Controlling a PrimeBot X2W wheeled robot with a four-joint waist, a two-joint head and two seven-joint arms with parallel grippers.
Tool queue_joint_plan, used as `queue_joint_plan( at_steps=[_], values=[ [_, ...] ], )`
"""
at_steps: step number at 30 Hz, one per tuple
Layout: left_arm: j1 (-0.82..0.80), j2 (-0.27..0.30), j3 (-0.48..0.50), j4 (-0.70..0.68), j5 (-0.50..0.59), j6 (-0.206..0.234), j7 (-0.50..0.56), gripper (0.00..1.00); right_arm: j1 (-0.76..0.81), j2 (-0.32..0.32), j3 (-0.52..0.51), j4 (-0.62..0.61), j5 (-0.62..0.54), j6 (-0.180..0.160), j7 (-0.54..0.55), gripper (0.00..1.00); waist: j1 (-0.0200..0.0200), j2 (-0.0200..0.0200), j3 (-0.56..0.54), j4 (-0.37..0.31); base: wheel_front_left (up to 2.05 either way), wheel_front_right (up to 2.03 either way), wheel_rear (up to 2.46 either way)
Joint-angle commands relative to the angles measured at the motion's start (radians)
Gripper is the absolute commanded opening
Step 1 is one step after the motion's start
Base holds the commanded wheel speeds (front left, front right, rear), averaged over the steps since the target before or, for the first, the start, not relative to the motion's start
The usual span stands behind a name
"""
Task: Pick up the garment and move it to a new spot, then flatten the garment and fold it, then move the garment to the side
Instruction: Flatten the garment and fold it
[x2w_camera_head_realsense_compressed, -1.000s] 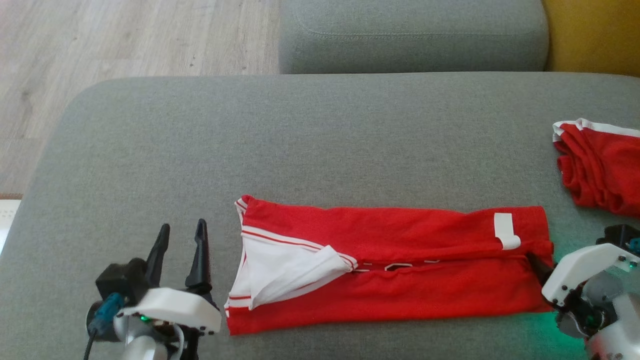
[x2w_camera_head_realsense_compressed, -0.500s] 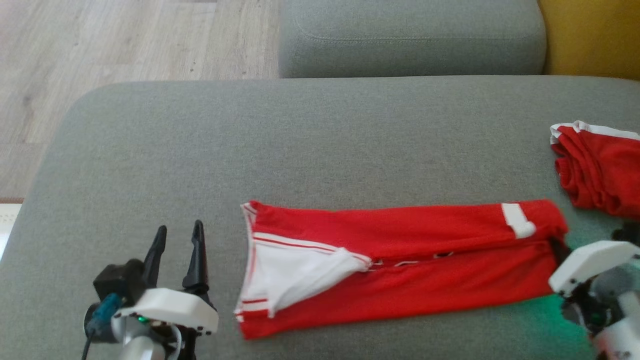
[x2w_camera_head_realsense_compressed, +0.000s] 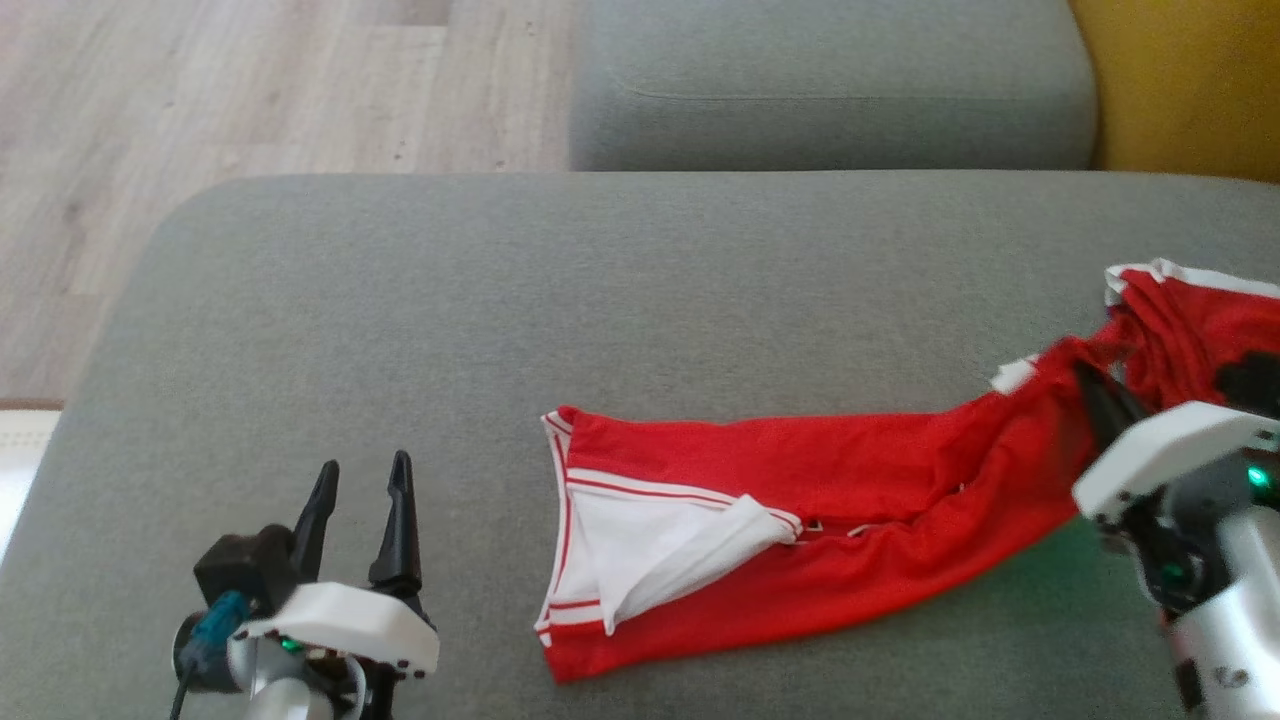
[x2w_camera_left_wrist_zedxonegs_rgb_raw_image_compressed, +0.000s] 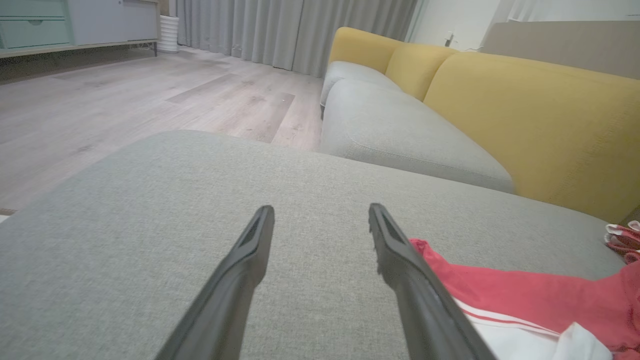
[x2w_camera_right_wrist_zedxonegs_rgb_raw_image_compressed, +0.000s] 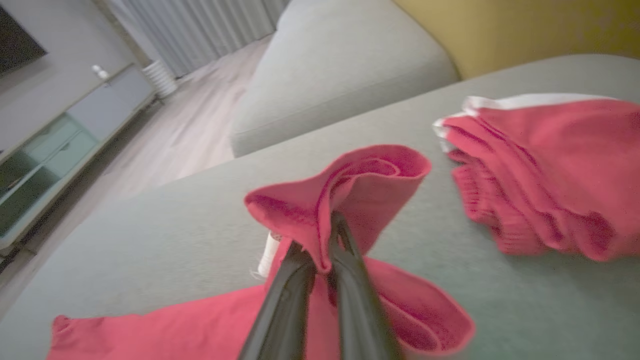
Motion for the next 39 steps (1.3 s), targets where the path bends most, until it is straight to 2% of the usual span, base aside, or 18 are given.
queue_joint_plan(
  at_steps=[1, 8, 13, 19, 25, 33, 39],
  values=[
    [-0.036, 0.000, 0.034, -0.029, 0.009, -0.001, -0.012, 1.00, -0.015, -0.003, 0.023, -0.048, 0.002, 0.007, -0.002, 0.00, 0.0000, 0.0000, -0.003, 0.013, 0.00, 0.00, 0.00],
    [-0.040, -0.003, 0.029, -0.013, 0.012, -0.009, -0.012, 1.00, 0.057, 0.102, 0.134, -0.266, -0.001, 0.007, 0.059, 0.00, 0.0000, 0.0000, -0.007, 0.095, 0.00, 0.00, 0.00],
    [-0.047, -0.004, 0.023, -0.005, 0.016, -0.013, -0.012, 1.00, 0.080, 0.164, 0.215, -0.313, -0.016, 0.007, 0.095, 0.00, 0.0000, 0.0000, -0.002, 0.159, 0.00, 0.00, 0.00],
    [-0.055, -0.004, 0.022, 0.004, 0.018, -0.016, -0.012, 1.00, 0.051, 0.204, 0.283, -0.242, -0.012, 0.007, 0.094, 0.00, 0.0000, 0.0000, 0.010, 0.221, 0.00, 0.00, 0.00],
    [-0.062, -0.005, 0.022, 0.007, 0.019, -0.018, -0.012, 1.00, 0.000, 0.223, 0.329, -0.135, 0.014, 0.007, 0.057, 0.00, 0.0000, 0.0000, 0.023, 0.253, 0.00, 0.00, 0.00],
    [-0.070, -0.005, 0.028, 0.015, 0.020, -0.014, -0.012, 1.00, -0.057, 0.235, 0.424, -0.010, 0.075, 0.007, 0.015, 0.00, 0.0000, 0.0000, 0.033, 0.254, 0.00, 0.00, 0.00],
    [-0.075, -0.005, 0.032, 0.021, 0.021, -0.011, -0.012, 1.00, -0.083, 0.237, 0.520, 0.030, 0.154, 0.007, -0.018, 0.00, 0.0000, 0.0000, 0.030, 0.235, 0.00, 0.00, 0.00]
  ],
)
